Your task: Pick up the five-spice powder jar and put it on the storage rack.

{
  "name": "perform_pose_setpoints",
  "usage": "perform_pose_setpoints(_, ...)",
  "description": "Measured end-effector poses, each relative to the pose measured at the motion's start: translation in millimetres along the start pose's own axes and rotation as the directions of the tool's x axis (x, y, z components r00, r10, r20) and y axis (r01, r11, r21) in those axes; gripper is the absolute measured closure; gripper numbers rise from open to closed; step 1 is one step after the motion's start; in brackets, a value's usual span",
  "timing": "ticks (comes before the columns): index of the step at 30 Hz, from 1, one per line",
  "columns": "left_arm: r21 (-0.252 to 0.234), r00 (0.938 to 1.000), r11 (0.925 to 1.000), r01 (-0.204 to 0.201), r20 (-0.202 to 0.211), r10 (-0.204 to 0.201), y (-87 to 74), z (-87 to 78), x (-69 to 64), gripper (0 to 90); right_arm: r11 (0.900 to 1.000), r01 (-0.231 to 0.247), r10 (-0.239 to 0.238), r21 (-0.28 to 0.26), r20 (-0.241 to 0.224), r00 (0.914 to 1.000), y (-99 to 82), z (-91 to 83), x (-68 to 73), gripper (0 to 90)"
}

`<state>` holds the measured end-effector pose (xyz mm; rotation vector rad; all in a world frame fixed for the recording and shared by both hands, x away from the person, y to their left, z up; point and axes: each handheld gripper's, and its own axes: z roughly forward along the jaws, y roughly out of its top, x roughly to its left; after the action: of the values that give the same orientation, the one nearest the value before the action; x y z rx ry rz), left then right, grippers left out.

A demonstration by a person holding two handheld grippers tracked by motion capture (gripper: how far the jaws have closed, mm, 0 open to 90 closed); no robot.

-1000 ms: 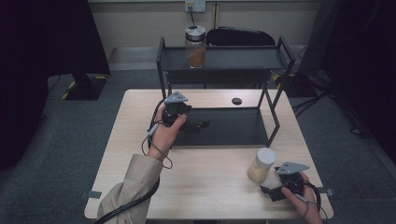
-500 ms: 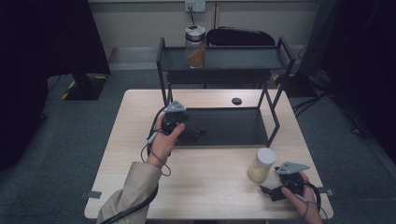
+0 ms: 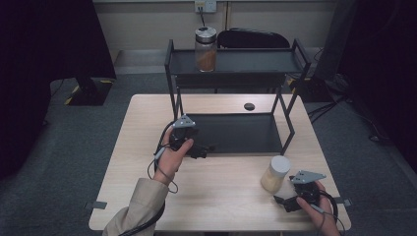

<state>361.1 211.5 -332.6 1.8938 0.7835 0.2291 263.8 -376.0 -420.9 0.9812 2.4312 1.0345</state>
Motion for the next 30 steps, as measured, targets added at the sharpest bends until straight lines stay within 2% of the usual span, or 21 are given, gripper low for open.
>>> perform_pose_setpoints(17, 0.021, 0.9998, 0.9996, 0.018, -0.005, -0.018, -23.8, -0.2, -0.9, 1.8, 1.0000, 0.000, 0.000, 0.000, 0.000, 1.0000, 0.0, 0.0, 0.1, 0.0)
perform_pose_setpoints(30, 0.058, 0.9998, 0.9982, 0.013, -0.015, -0.012, -42.2, -0.2, -5.3, 1.8, 1.0000, -0.001, 0.001, 0.000, 0.001, 1.0000, -0.1, 0.0, 0.2, 0.0)
